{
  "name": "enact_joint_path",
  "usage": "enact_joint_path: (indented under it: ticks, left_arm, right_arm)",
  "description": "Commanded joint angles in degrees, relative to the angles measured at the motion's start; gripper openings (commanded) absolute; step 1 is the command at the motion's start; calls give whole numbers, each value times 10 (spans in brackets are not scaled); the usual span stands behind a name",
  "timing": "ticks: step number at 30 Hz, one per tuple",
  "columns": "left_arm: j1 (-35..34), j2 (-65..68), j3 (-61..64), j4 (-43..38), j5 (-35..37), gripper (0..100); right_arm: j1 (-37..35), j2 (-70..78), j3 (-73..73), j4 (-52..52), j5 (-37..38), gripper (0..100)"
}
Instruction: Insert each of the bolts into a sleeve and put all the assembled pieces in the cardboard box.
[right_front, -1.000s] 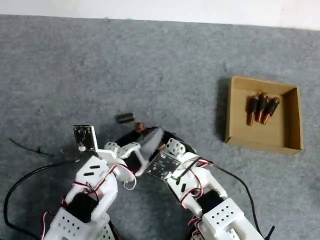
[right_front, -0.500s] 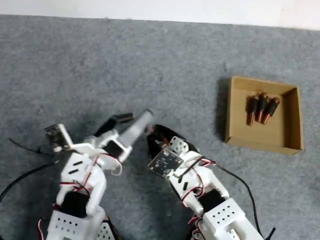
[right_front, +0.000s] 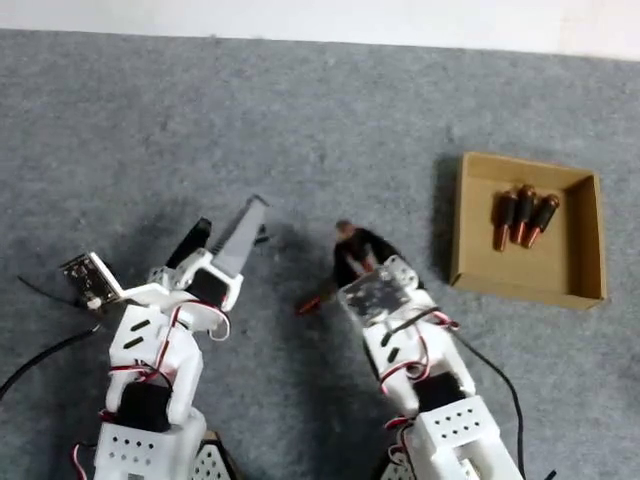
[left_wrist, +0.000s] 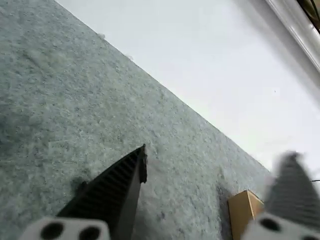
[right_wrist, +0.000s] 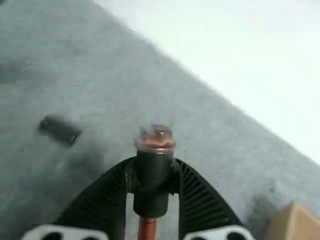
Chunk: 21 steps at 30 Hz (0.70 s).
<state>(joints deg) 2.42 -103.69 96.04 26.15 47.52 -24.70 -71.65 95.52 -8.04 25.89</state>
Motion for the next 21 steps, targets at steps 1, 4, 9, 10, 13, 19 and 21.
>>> enact_joint_path:
  ticks: [1, 4, 9, 10, 13, 19, 21]
  left_arm:
    - [-33, -10, 7, -13, -5, 101]
    - [-60, -7, 11, -40, -37, 14]
    - [-83, -7, 11, -42, -81, 7]
    - [-83, -7, 11, -41, -81, 9]
    - [-82, -7, 11, -15, -81, 9]
    - [-83, -8, 11, -9, -81, 9]
    - [-83, -7, 11, -9, -81, 10]
  right_arm:
    - [40, -8, 70, -63, -29, 5]
    - [62, -8, 70, -66, -34, 5]
    - [124, -8, 70, -66, -55, 5]
    - [143, -8, 67, -66, -66, 5]
    - [196, -4, 65, -65, -95, 5]
    - [289, 50, -93, 23, -110, 5]
    - [308, 123, -193, 73, -111, 5]
